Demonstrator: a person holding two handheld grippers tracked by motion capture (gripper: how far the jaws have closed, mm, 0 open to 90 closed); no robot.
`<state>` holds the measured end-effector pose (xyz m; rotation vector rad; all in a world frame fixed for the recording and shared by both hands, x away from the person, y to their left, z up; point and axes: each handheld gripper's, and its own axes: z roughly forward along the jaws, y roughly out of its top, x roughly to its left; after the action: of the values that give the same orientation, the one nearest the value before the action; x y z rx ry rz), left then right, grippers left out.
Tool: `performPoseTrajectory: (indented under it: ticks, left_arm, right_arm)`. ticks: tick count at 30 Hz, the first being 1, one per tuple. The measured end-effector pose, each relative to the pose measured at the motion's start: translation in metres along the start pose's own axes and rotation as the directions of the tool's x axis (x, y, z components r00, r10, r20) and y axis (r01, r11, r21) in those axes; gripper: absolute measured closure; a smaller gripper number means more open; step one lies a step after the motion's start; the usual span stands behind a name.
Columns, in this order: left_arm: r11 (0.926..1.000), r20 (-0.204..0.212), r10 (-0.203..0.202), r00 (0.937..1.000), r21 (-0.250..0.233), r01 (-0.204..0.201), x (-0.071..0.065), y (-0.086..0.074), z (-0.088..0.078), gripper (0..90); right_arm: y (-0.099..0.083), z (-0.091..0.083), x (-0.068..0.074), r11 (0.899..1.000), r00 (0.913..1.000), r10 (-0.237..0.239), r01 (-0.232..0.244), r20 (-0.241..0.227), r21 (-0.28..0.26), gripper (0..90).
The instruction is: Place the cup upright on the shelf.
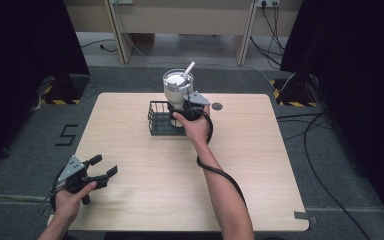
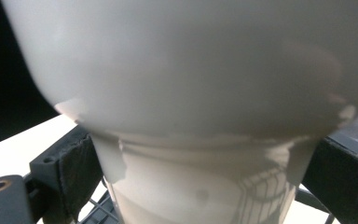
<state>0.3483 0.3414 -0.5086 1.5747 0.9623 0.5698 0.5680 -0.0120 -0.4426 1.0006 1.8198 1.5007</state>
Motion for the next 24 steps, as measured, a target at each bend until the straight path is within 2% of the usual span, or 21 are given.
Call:
performPoseTrajectory:
  ticks: [24]
  left_arm:
    - [1.0, 0.0, 0.007, 1.0, 0.004, -0.007, -0.001, 0.0, 0.001, 14.6]
  right_arm:
    - [-0.004, -0.029, -0.005, 1.0, 0.9999, -0.002, 0.002, -0.011, 0.006, 7.7]
